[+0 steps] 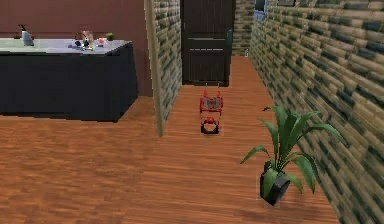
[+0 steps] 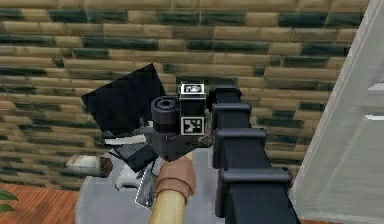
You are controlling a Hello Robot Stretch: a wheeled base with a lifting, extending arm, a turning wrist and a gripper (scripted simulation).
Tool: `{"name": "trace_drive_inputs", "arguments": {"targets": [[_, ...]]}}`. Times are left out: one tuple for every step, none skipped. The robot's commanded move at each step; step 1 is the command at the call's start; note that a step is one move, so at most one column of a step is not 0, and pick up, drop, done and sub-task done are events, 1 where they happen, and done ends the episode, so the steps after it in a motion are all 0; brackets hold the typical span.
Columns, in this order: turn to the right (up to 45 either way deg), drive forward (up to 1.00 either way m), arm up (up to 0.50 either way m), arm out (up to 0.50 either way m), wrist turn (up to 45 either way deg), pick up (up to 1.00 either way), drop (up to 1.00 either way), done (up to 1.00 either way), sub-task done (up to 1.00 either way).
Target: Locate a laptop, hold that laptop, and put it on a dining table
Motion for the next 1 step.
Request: {"name": "trace_drive_inputs", "arguments": {"targets": [[0.0,0.00,0.00,0.00,0.0,0.00,0.00,1.00,0.00]]}}
